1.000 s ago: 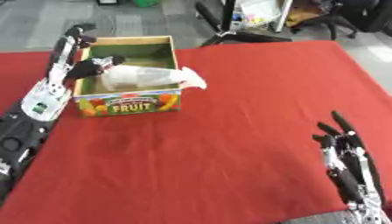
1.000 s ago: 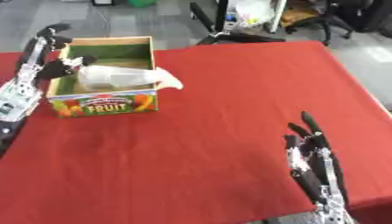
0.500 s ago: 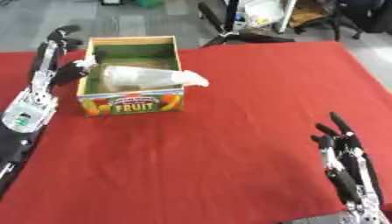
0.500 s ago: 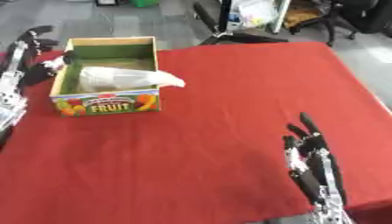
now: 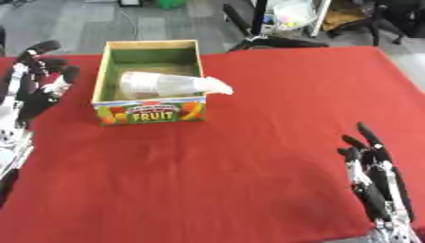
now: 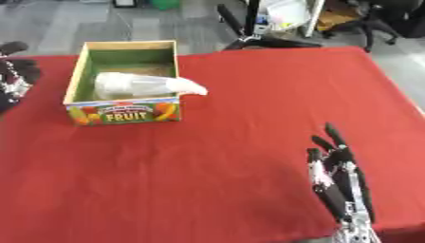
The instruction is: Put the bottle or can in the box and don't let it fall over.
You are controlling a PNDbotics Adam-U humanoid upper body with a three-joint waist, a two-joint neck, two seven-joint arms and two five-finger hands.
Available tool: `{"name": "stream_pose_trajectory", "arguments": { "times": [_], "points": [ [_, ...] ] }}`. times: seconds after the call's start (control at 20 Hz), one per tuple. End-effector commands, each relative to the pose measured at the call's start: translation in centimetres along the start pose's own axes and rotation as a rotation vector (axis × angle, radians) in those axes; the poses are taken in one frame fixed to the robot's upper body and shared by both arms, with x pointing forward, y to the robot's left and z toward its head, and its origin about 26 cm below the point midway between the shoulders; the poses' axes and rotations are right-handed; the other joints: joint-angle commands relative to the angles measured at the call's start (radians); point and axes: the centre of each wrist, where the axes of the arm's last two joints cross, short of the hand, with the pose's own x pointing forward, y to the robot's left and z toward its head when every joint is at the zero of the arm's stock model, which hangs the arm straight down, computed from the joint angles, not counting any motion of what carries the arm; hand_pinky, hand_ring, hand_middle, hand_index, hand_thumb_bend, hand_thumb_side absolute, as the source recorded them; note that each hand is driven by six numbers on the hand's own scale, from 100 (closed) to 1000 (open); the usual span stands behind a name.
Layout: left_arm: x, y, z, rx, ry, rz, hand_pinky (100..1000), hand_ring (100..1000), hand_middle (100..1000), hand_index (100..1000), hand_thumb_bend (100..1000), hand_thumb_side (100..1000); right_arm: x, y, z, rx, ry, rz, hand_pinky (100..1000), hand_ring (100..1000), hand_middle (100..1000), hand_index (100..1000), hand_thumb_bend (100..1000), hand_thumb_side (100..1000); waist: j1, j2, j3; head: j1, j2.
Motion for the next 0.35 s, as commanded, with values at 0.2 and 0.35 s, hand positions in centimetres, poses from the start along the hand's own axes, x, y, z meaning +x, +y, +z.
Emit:
{"name": "stream_pose_trajectory", "arguments": {
  "times": [0.2,0.35],
  "points": [
    [3.2,-0.2,3.2,0.048,-0.029,-0.013,774,701,793,849,683,574,0.2,-1.3,-0.1,-0.012,-0.010,0.042,792,889,1000,949,100,470,0.008,-0.026,0.019,-0.016,0.006],
    [1.9,-0.7,5.4,0.087,0.034,-0.032,770,685,786,847,666,585,0.1,-1.6,0.1,-0.022,-0.003,0.049,792,890,1000,949,100,470,0.010,-0.031,0.031,-0.024,0.010]
  ]
}}
